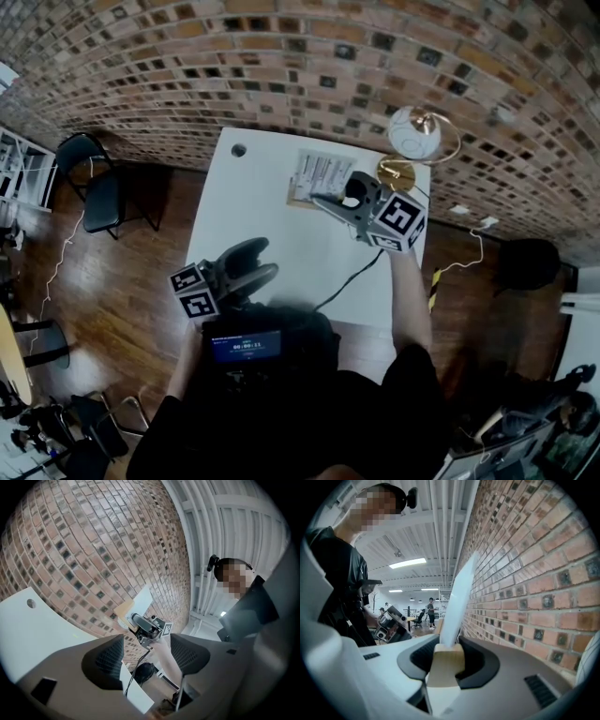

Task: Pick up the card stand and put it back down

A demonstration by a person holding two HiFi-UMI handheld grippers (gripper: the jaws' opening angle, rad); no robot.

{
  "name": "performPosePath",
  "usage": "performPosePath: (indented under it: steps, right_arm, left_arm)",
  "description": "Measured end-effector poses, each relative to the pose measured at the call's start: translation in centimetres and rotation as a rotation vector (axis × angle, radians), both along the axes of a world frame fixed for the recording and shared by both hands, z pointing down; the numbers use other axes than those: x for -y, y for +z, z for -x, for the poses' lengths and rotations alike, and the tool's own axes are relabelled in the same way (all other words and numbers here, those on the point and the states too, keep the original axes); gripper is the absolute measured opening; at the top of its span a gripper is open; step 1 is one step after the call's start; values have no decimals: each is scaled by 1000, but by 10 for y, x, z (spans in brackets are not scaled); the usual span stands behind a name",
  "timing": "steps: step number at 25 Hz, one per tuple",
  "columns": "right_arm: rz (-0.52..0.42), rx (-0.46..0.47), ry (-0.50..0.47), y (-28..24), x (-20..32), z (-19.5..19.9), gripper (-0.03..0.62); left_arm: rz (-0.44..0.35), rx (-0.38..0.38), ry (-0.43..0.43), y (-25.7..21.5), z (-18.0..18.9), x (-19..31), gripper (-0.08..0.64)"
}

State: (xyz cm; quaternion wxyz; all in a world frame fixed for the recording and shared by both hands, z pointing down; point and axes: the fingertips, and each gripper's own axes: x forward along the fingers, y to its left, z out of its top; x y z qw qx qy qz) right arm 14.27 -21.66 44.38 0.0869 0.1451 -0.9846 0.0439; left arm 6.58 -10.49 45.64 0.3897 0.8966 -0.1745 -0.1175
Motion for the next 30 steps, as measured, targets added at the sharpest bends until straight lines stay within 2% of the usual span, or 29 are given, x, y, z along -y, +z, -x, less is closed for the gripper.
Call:
performPosePath:
  steps: [6,11,17,22,26,30]
  right_arm:
    - [54,74,37,10,-18,5,149]
    - [103,105,116,18,-37,13,149]
    - [190,92,195,47,-88,55,149]
    - [258,135,272,61,-144,86,147]
    - [343,147,350,96,-176,81,147]
    - [426,95,405,154,-171,61,147]
  left_arm:
    - [3,-16,-4,-1,21,-11,298]
    - [-11,-44,28,-4,44,-24,298]
    - [-4,-107,64,1,97,-66,298]
    - [26,-183,94,10,135,-103,298]
    - [61,-215,111,16,149,-126,298]
    - [65,-218,80,14,161,-134,298]
